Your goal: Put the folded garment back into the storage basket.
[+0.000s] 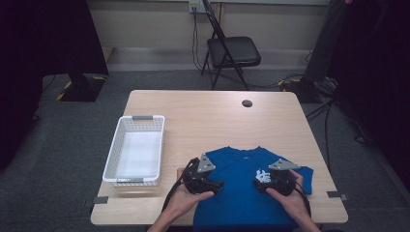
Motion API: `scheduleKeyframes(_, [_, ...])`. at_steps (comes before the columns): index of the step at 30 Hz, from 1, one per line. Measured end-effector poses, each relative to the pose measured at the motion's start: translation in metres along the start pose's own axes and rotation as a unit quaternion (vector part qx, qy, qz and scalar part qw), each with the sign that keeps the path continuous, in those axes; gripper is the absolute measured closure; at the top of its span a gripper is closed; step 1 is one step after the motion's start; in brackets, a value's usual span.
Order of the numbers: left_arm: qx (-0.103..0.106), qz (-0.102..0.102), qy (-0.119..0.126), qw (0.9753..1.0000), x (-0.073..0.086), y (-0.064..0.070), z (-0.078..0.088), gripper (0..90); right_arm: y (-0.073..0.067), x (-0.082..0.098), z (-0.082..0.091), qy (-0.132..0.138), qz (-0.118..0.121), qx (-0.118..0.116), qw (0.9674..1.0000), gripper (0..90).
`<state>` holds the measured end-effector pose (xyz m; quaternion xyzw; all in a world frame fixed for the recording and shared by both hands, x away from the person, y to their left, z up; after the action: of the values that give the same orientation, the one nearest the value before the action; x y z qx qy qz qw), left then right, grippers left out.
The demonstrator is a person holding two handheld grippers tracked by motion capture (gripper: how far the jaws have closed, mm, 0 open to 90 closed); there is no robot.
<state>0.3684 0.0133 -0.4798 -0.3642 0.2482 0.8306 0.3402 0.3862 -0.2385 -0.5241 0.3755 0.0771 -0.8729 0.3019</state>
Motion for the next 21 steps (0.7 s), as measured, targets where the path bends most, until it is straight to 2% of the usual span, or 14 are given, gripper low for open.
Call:
scheduleKeyframes(2, [0.006, 0.007, -0.007, 0.9999, 0.005, -0.002, 0.006, 25.2, 0.0, 0.0, 0.0, 0.001, 0.001, 0.0, 1.0, 16.2])
scheduleKeyframes(3, [0.001, 0.009, -0.01, 0.9999, 0.008, -0.003, 0.009, 23.8, 0.0, 0.0, 0.0, 0.002, 0.001, 0.0, 1.0, 16.2])
scheduleKeyframes(6, [-0.034, 0.012, -0.024, 0.9991, 0.018, -0.007, 0.017, 15.5, 0.0, 0.001, 0.0, 0.004, 0.002, -0.001, 1.0, 16.2])
scheduleKeyframes(9, [-0.04, 0.007, -0.02, 0.999, 0.027, -0.012, 0.028, 19.9, 0.0, 0.001, 0.0, 0.005, 0.004, -0.003, 1.0, 16.1])
scheduleKeyframes(16, [-0.055, 0.029, -0.029, 0.9977, 0.049, -0.031, 0.041, 18.0, 0.0, 0.002, 0.0, 0.009, 0.011, -0.011, 0.9998, 16.1])
scheduleKeyframes(19, [-0.055, 0.037, -0.051, 0.9965, 0.058, -0.035, 0.037, 17.8, 0.0, 0.002, 0.0, 0.011, 0.013, -0.013, 0.9998, 16.0])
scheduleKeyframes(21, [-0.053, 0.027, -0.064, 0.9962, 0.062, -0.033, 0.032, 17.9, 0.0, 0.002, 0.0, 0.011, 0.013, -0.013, 0.9998, 16.0])
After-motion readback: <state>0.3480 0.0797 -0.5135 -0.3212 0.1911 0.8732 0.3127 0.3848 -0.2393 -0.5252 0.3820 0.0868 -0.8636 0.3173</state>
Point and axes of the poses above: each handheld gripper's, and its own axes: z roughly backward along the jaws, x roughly out of its underside, y roughly to its right, the point moved 5 cm from there along -z, roughly forward along the jaws, and after that the axes turned 7 degrees about z, right-handed, at the moved point
